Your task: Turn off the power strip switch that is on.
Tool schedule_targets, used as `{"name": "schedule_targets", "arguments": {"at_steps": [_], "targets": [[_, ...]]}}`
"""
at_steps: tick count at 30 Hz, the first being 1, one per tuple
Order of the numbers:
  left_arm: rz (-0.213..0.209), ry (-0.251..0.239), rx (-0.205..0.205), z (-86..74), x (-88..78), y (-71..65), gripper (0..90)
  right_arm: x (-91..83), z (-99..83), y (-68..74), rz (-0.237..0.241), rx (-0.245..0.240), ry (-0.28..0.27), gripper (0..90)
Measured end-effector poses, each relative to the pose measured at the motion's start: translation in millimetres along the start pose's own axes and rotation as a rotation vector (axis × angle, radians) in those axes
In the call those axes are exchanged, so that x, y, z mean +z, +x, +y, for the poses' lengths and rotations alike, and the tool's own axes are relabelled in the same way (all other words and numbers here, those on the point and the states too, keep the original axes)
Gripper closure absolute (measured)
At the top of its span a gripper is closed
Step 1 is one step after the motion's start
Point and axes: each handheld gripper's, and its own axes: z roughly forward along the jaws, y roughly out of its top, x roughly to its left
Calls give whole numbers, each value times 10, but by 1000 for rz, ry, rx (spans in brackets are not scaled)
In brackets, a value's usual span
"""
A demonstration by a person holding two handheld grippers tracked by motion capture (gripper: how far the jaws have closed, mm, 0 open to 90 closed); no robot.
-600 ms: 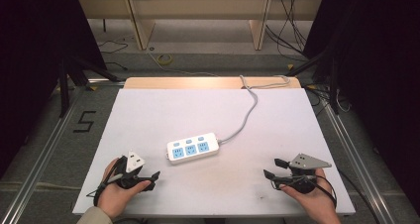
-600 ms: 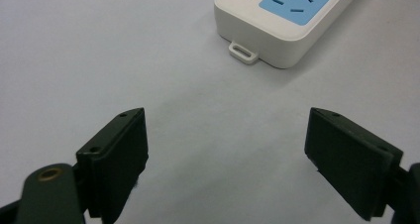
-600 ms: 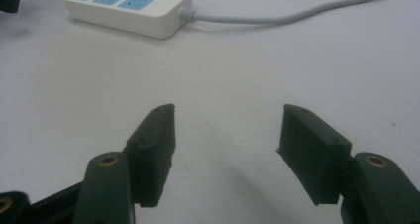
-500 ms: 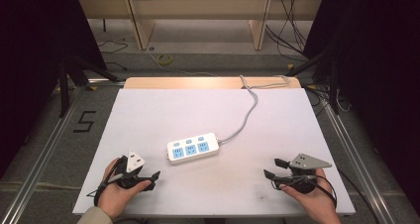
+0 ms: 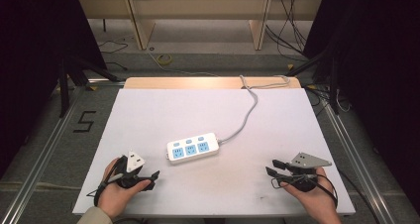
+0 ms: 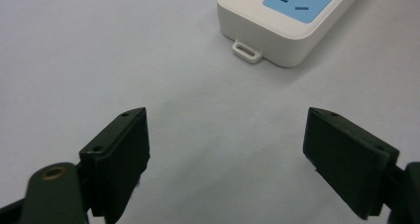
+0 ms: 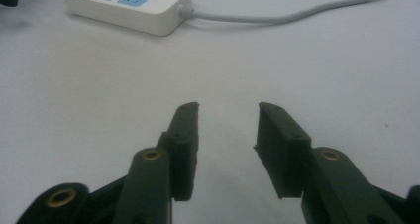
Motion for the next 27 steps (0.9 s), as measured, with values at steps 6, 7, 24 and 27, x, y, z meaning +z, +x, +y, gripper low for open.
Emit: {"name": "schedule_targets", "arguments": {"at_steps": [6, 7, 24, 27], "targets": [[0, -2, 0, 2, -2, -1, 180, 8, 14, 8, 2, -4, -3, 648], [0, -2, 0, 2, -2, -1, 180, 11, 13, 7, 3, -2, -4, 647], [9, -17, 6, 30, -25, 1, 281, 33, 5, 1, 3, 3, -1, 585], [17, -21, 3, 42, -39, 11, 337, 34, 4, 0, 2, 3, -1, 578]]}}
